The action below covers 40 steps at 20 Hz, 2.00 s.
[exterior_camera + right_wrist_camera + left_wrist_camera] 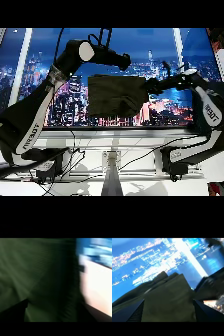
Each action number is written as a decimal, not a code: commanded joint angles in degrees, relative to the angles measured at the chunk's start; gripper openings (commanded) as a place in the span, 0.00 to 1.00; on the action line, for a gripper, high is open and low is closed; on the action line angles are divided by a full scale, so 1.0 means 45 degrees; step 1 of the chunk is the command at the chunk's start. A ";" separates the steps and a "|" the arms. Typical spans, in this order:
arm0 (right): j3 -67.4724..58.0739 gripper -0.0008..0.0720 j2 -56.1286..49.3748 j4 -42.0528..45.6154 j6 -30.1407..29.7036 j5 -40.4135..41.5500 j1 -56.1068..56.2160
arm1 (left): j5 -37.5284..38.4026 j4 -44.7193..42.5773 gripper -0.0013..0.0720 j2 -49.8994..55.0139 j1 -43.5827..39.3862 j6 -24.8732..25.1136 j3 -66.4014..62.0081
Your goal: Fold the clothes and pants, and hang the long-sleeved shirts on hangers.
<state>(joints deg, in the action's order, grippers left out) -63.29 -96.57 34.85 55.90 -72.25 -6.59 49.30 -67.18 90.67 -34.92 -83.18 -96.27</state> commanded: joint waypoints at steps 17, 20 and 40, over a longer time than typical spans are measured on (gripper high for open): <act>-0.4983 0.05 0.5071 0.9151 0.7150 0.1826 -0.2929 | 0.2905 -0.3303 0.81 -0.4507 0.0588 0.0005 -0.0010; -0.4983 0.05 0.6144 1.0350 0.7587 0.0855 -0.5736 | 0.2929 -0.3279 0.81 -0.5076 0.0588 0.0000 -0.0010; -0.4940 0.48 0.6343 0.9855 0.7480 -0.1307 -1.0550 | 0.2827 -0.2973 0.82 -0.5474 0.0534 0.0005 -0.0010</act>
<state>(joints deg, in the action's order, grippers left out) -85.52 -67.99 81.60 89.56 -78.00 -58.13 62.02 -80.55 66.02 -32.47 -83.18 -96.29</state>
